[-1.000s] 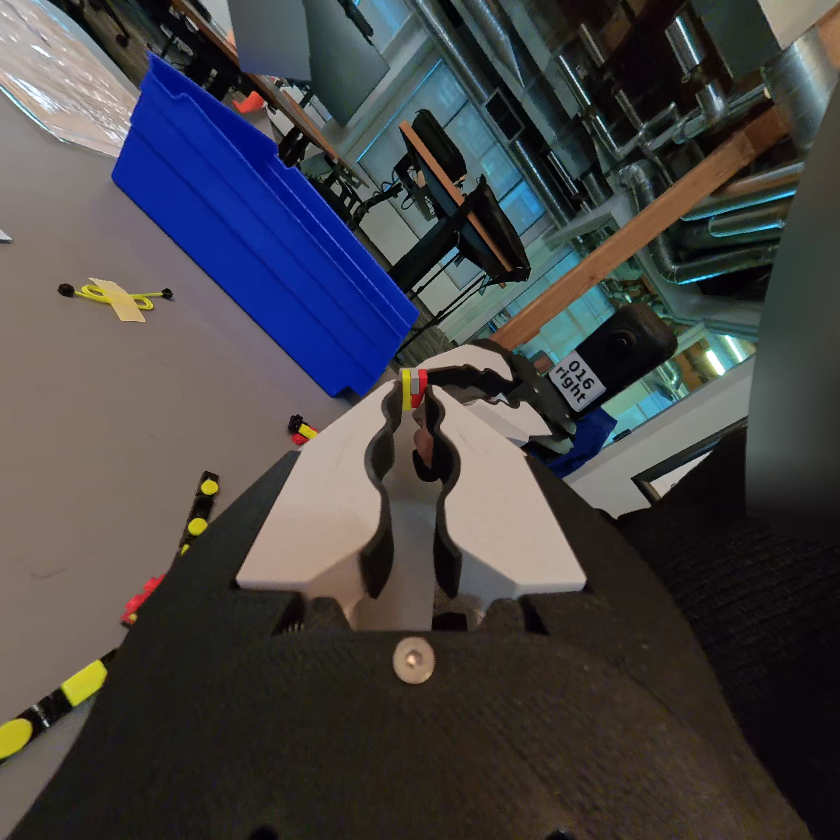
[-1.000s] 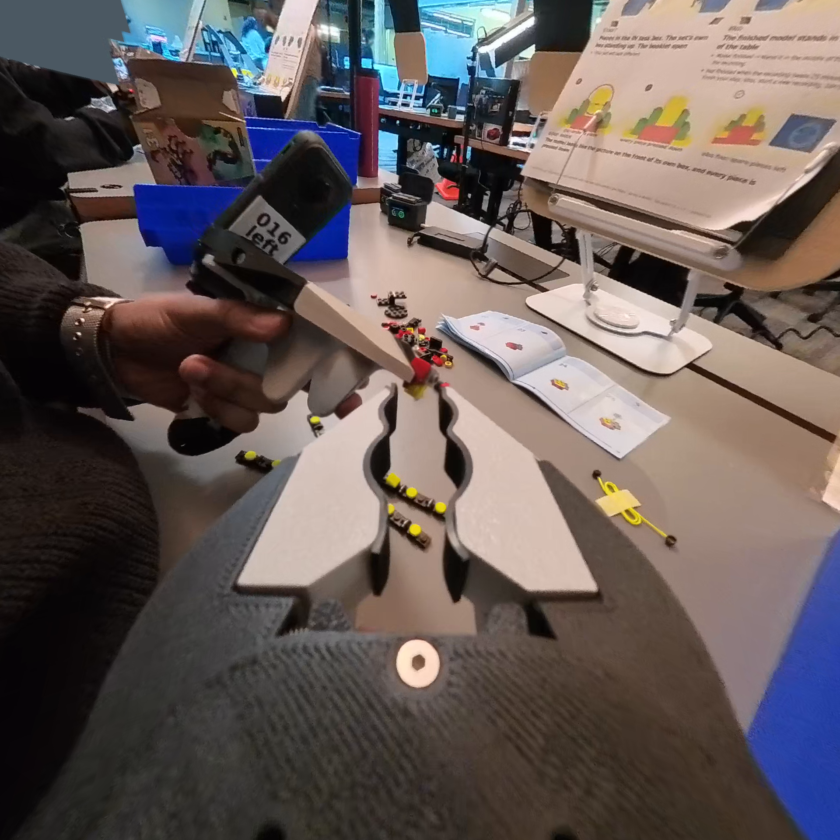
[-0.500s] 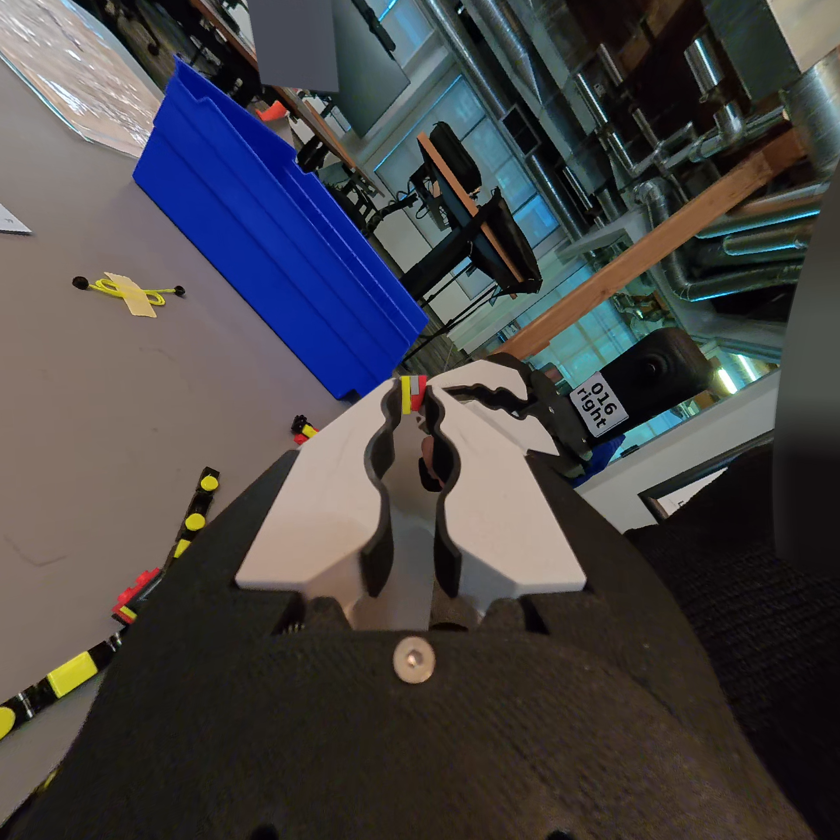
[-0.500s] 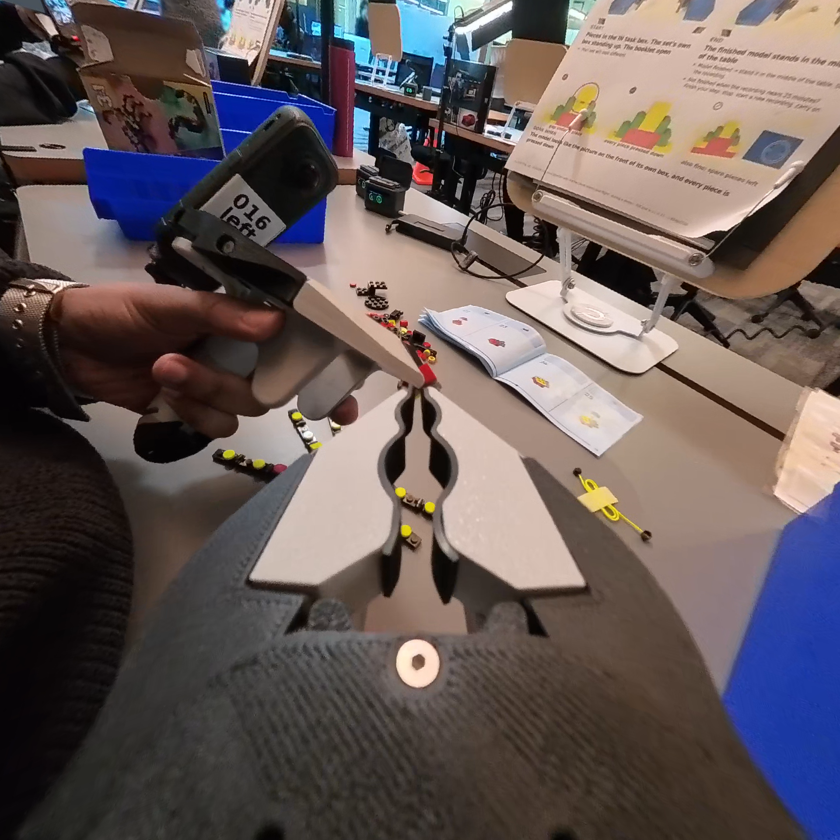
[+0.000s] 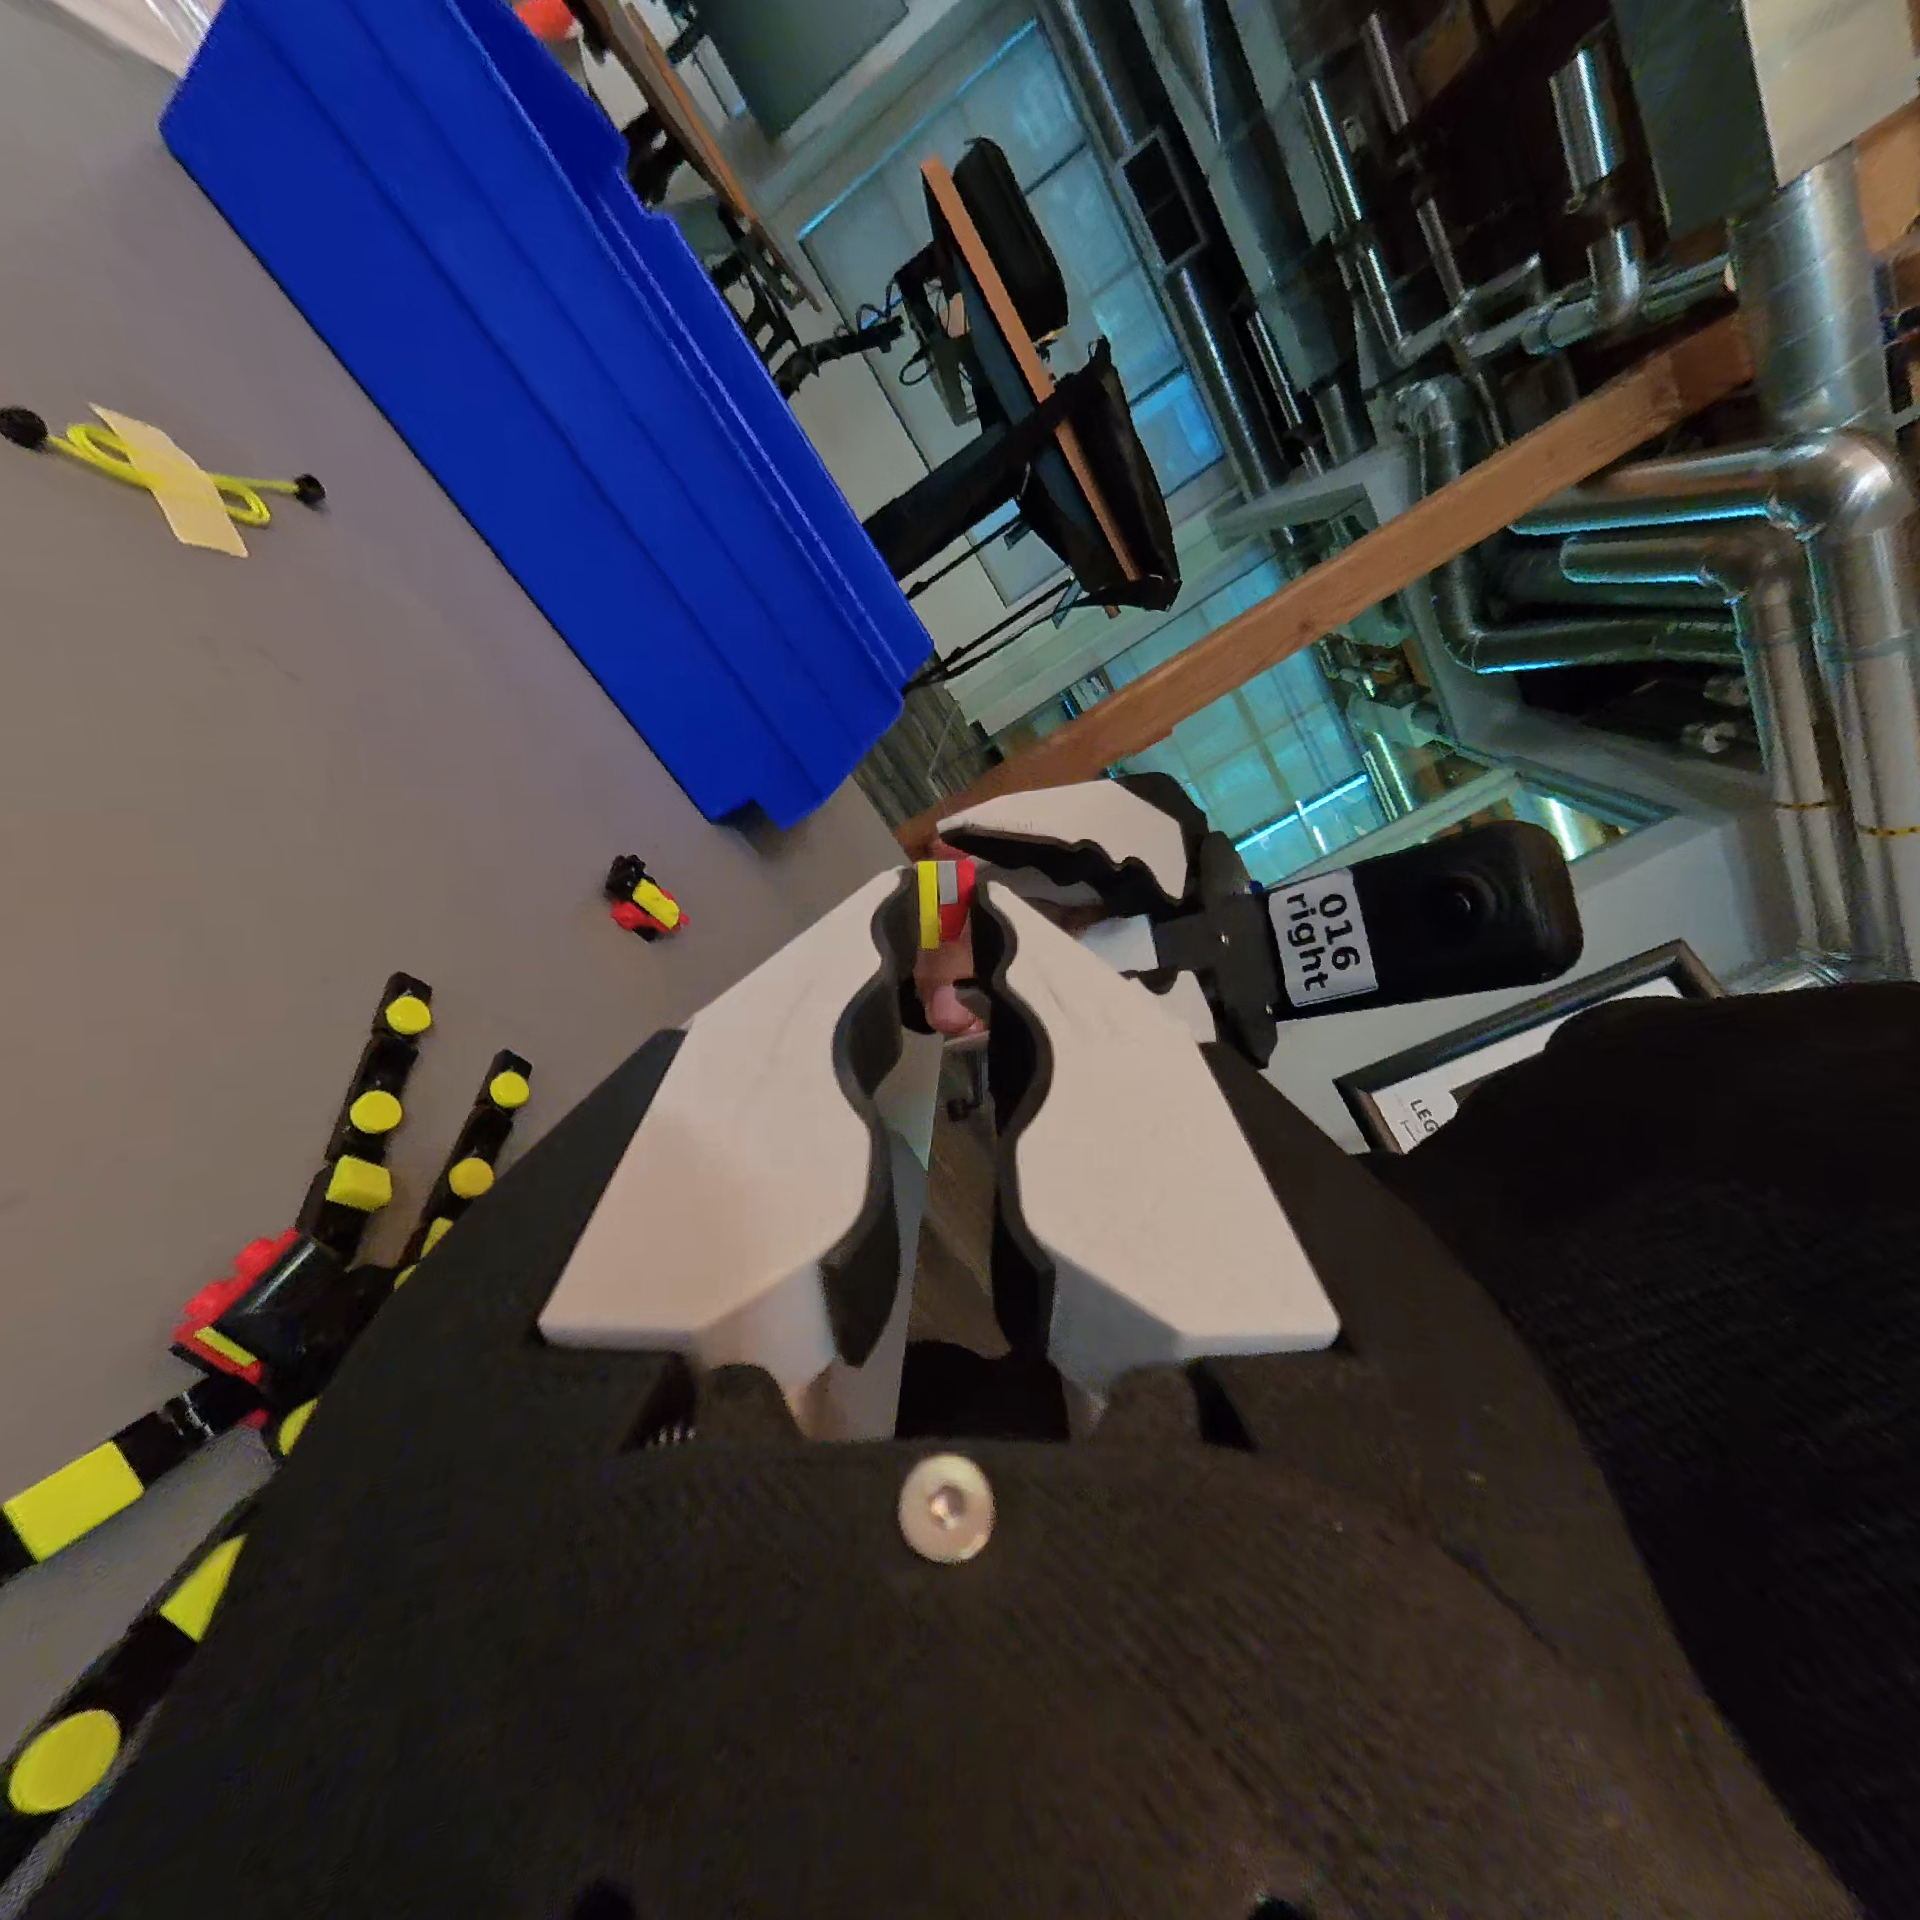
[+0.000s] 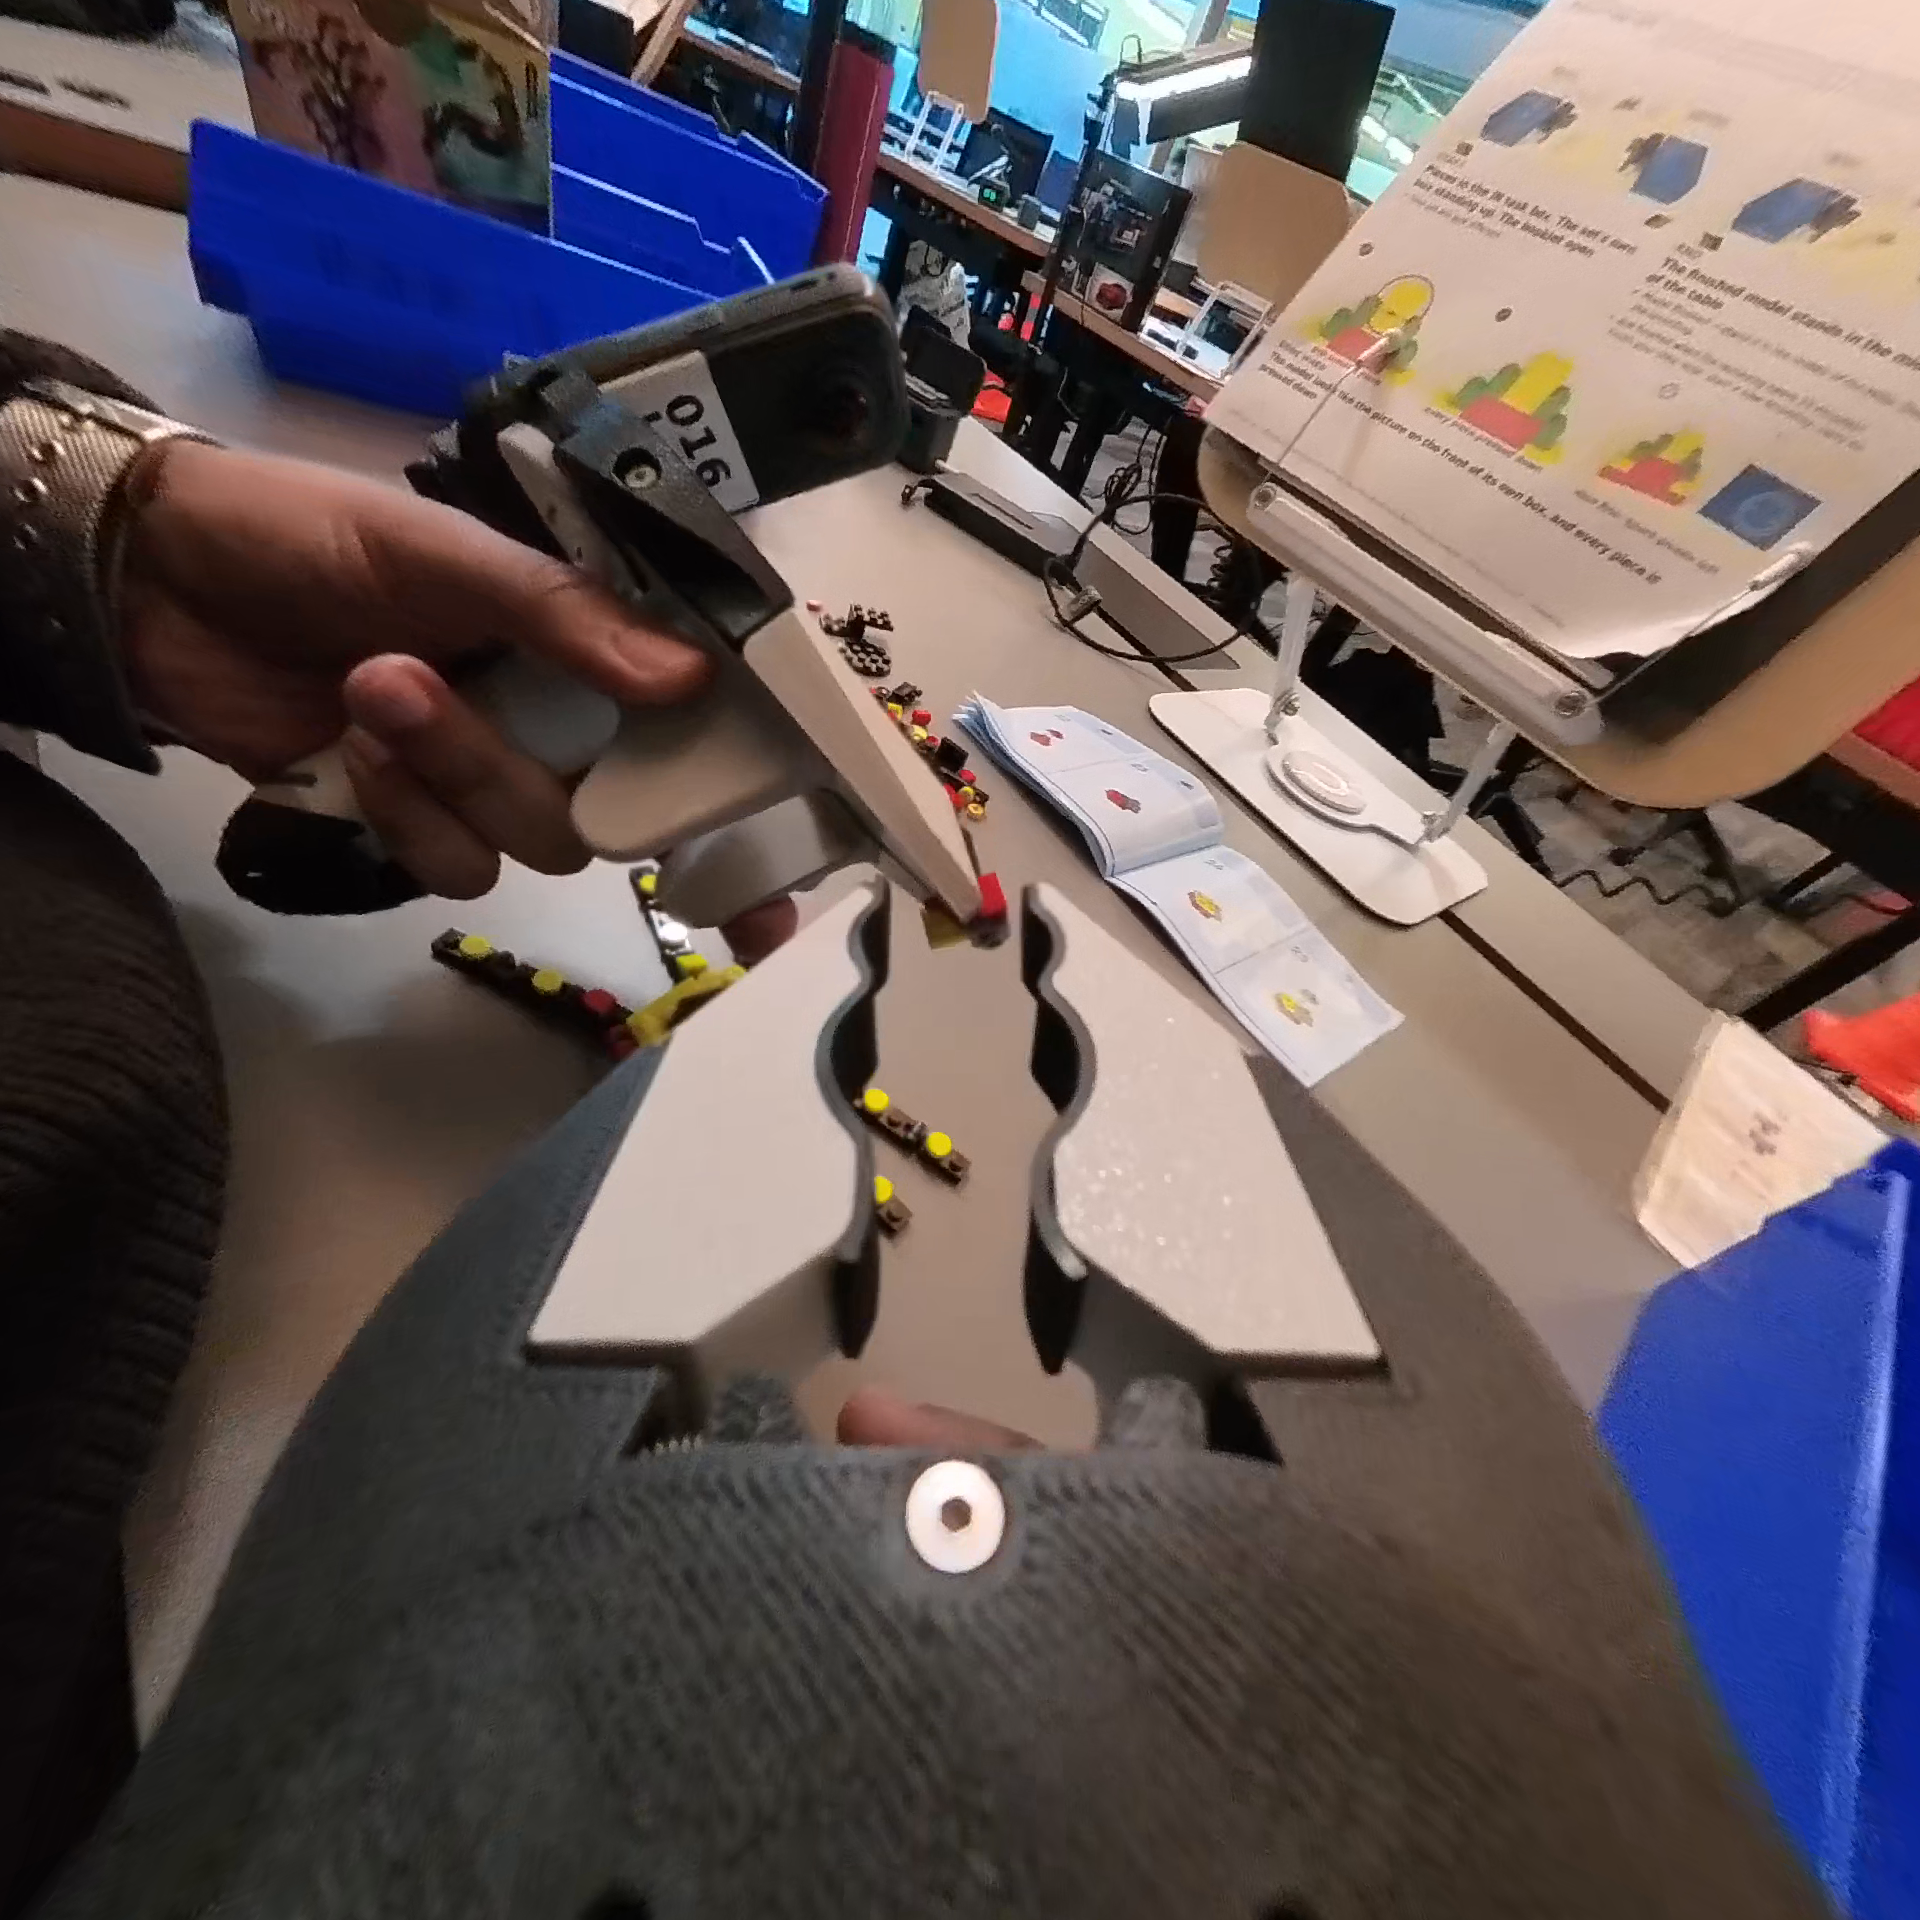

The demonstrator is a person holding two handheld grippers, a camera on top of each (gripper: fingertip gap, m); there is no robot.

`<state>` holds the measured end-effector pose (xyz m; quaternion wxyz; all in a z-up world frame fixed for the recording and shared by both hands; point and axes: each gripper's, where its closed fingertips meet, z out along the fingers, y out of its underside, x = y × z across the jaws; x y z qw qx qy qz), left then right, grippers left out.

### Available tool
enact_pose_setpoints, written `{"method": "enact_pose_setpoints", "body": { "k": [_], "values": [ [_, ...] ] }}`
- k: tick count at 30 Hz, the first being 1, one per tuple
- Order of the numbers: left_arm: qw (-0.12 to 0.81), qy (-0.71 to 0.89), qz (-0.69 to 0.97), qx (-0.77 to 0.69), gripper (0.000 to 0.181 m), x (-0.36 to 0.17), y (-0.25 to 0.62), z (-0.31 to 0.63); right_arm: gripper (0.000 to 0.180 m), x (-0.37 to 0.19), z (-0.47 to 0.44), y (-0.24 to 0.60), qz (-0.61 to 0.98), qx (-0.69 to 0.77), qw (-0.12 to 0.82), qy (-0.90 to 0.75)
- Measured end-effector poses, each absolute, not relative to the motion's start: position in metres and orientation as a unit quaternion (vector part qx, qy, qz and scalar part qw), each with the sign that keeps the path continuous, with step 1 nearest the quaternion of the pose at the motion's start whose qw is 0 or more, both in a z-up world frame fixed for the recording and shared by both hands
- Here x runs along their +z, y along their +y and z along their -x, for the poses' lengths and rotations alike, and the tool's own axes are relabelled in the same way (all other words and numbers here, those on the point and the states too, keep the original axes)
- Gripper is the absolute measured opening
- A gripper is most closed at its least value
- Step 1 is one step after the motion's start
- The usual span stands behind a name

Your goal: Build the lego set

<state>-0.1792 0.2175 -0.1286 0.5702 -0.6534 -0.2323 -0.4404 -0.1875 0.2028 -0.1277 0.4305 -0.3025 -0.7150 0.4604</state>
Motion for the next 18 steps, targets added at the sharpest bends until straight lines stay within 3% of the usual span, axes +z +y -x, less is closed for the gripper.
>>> {"method": "enact_pose_setpoints", "body": {
  "k": [5,8,10,18],
  "values": [
    [0.569,-0.236,0.655,-0.437,0.008,-0.131,0.218,0.180,0.008,-0.130,0.187,0.205,0.303,0.443,0.430,-0.725],
    [0.570,-0.242,0.657,-0.430,0.016,-0.133,0.218,0.184,0.007,-0.129,0.182,0.219,0.324,0.430,0.429,-0.725],
    [0.573,-0.237,0.662,-0.422,0.011,-0.132,0.216,0.186,0.007,-0.134,0.172,0.236,0.343,0.415,0.417,-0.732],
    [0.572,-0.217,0.684,-0.398,0.012,-0.136,0.214,0.186,0.000,-0.210,0.118,0.268,0.387,0.360,0.201,-0.825]
  ]
}}
